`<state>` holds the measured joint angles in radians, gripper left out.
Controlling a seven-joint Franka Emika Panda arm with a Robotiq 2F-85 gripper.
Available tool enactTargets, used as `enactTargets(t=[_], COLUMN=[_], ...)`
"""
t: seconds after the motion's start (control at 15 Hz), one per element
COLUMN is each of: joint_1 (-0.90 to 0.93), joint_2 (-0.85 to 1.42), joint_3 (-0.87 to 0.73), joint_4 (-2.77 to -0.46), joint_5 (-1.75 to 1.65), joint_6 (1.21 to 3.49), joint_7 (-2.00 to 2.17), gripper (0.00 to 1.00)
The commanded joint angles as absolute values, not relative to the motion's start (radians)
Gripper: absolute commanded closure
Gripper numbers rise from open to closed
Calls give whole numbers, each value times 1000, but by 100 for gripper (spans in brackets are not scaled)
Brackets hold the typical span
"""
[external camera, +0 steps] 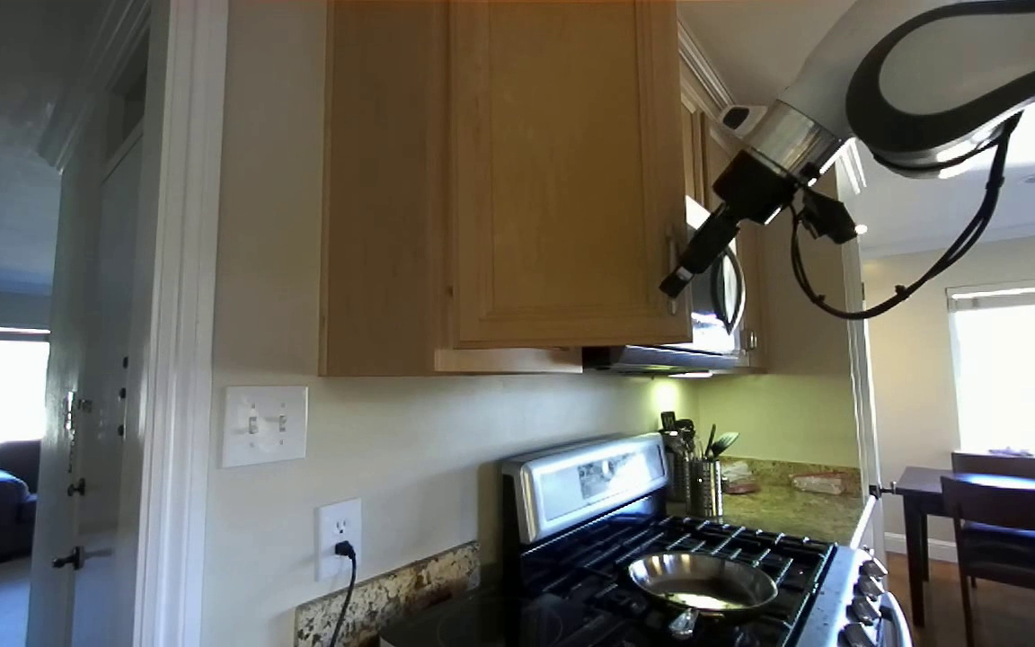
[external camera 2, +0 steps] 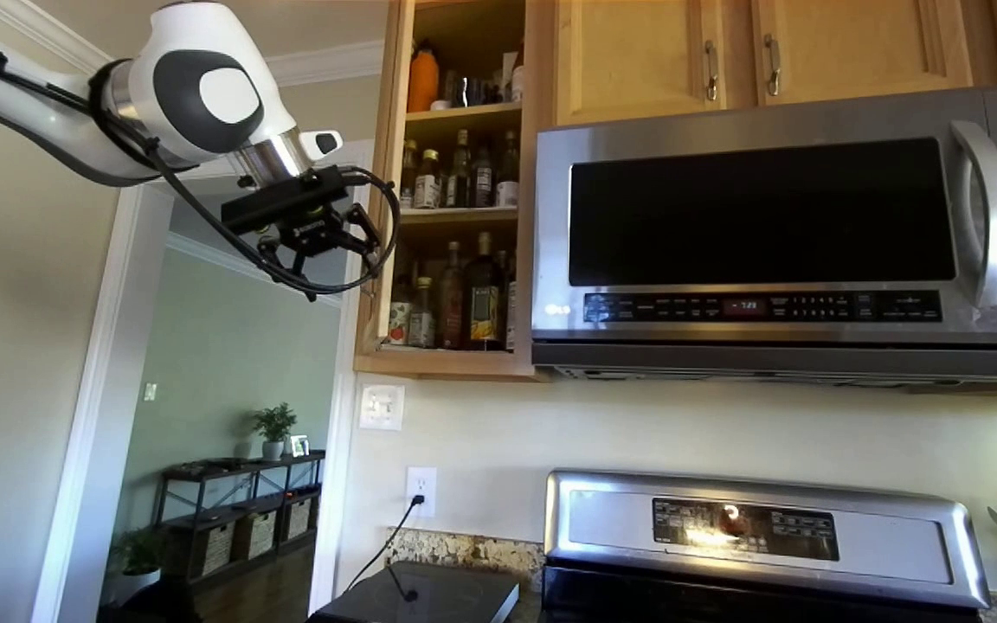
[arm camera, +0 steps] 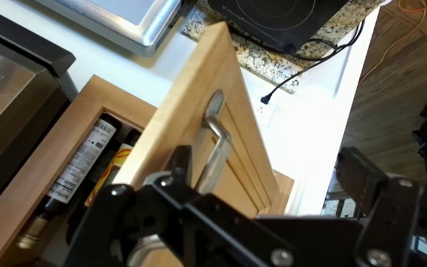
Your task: Open the overhead cabinet door on the far left
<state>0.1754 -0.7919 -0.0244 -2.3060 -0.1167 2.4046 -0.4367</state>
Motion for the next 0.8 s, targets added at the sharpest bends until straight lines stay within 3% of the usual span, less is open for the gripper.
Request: enactTargets(t=[0.0, 0.47, 0.73], joint_1=[189, 151, 76], joint_2=[-864, -935, -888], joint_3=[-61, -120, -148], joint_4=[-2278, -2153, -2153], joint_5=[-90, 34, 16], joint_6=[2420, 2173, 2186], joint_7=[-419, -302, -233], gripper=[0, 0, 0])
